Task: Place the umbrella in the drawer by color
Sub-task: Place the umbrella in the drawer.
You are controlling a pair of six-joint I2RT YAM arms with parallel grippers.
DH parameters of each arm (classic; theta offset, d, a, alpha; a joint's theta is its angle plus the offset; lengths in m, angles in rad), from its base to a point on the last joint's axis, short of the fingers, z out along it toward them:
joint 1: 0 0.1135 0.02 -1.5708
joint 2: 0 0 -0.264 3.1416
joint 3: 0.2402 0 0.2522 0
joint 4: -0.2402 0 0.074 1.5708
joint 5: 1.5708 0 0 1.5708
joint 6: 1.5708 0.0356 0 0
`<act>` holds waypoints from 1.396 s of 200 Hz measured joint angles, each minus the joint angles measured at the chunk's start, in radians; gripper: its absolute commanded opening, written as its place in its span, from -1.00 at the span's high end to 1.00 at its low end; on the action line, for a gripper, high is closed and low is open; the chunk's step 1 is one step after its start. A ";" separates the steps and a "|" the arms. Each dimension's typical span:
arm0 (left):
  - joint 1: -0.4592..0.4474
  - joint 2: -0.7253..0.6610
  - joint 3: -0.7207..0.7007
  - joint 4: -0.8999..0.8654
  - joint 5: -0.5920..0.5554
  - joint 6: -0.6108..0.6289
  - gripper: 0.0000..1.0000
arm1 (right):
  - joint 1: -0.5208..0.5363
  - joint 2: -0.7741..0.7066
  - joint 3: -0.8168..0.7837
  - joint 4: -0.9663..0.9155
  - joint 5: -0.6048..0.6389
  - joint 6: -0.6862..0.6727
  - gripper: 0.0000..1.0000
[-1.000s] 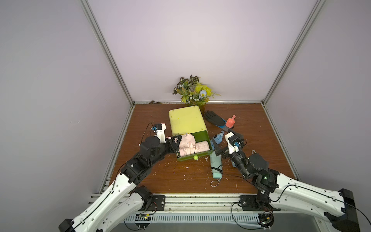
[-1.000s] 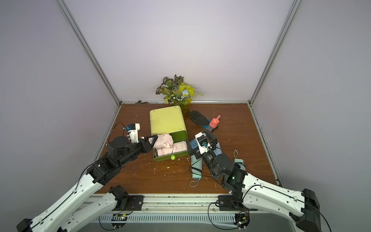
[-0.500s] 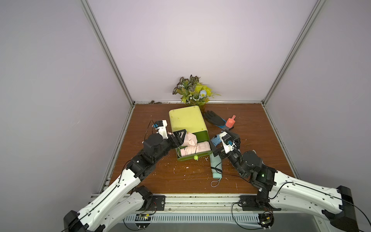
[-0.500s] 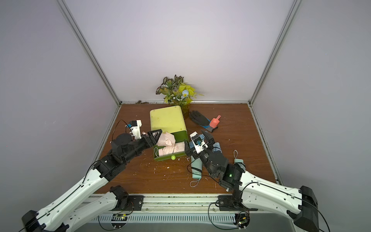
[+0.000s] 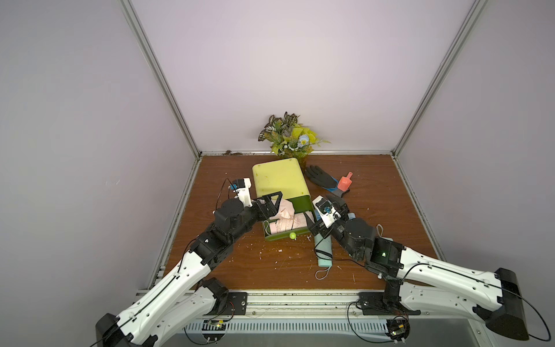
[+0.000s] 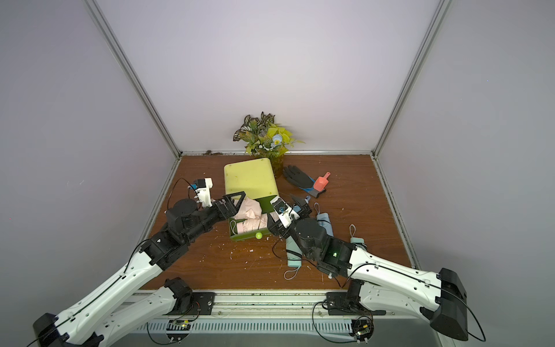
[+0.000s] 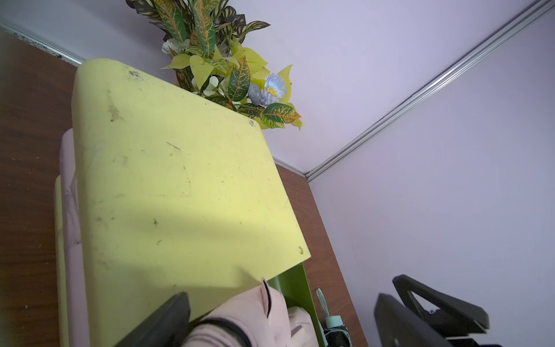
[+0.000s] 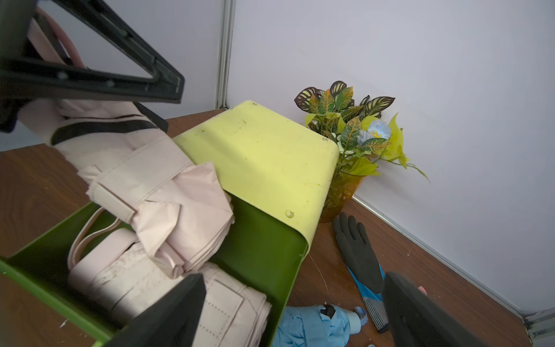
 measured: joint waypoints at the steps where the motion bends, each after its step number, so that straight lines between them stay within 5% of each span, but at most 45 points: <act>1: 0.000 0.000 0.000 0.000 0.000 0.000 -0.99 | 0.000 0.001 0.002 -0.002 -0.001 0.000 -0.98; 57: -0.001 -0.035 0.000 -0.039 -0.009 0.057 -1.00 | 0.000 0.141 0.113 -0.084 -0.101 0.019 -0.98; 162: -0.001 -0.019 0.000 -0.044 -0.005 0.069 -1.00 | 0.000 0.343 0.259 -0.174 -0.108 0.032 -0.98; 230: -0.001 0.014 0.000 -0.044 0.046 0.065 -1.00 | -0.008 0.385 0.283 -0.155 -0.014 -0.011 -0.98; 279: -0.005 -0.016 0.011 -0.044 0.061 0.065 -0.99 | -0.124 0.385 0.249 -0.133 0.040 -0.016 -0.98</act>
